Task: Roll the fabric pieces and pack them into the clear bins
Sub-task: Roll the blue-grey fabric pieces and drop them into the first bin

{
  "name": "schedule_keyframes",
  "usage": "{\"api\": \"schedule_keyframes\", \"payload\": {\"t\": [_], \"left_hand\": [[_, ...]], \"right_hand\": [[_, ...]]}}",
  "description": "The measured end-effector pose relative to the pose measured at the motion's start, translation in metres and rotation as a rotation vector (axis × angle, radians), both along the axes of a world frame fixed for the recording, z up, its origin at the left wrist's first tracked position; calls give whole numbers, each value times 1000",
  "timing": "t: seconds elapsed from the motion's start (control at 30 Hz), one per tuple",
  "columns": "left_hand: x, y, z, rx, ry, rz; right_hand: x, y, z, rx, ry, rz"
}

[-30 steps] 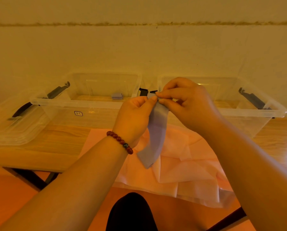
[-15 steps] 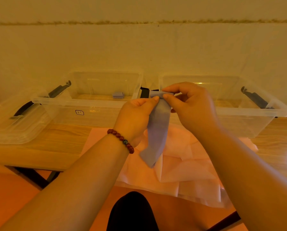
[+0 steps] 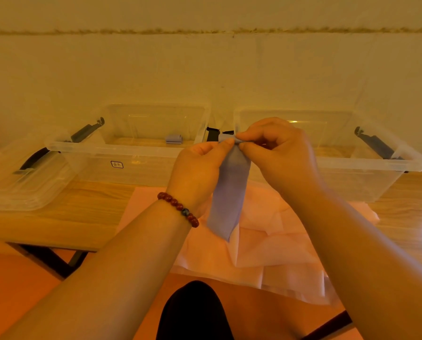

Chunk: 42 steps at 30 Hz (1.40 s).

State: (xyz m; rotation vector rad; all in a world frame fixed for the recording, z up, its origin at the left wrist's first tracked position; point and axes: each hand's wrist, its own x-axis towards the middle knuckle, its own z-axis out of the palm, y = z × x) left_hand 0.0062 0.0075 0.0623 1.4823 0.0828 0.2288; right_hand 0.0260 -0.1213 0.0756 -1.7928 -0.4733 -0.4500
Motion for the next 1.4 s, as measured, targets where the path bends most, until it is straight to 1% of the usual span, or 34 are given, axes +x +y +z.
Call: {"api": "schedule_keyframes", "payload": {"t": [0.1,0.2,0.27,0.43,0.6,0.8,0.87,1.0,1.13,1.27,1.33,1.4], "left_hand": [[1,-1,0,19,-24,5],[1,-1,-2,27,-43,7],[2,-1,-3,33,-43,-5],[5,2,-6,-92,50,-78],[4,1,-8,-62,98,-90],[2,3,-7,-18,84,-96],[1,2,-4,-43,71,-91],[1,1,-1,-97,24,-81],[0,0,-2,-31,-14,-80],[0,3,-3,63,-36,-75],[1,2,-3,67,-31,-86],[1,1,-3,36,-12,-97]], "right_hand": [[0,-2,1,57,61,9],[1,-3,1,173,201,42],[2,-4,2,147,243,53],[0,-5,4,52,185,25],[-2,-5,1,13,84,-22],[0,-5,0,32,75,-9],[0,-5,0,64,73,25],[-1,-4,0,121,82,87],[-1,-5,-1,121,105,79],[2,-7,0,177,248,91],[2,-7,0,163,282,95],[2,-7,1,145,263,84]]}}
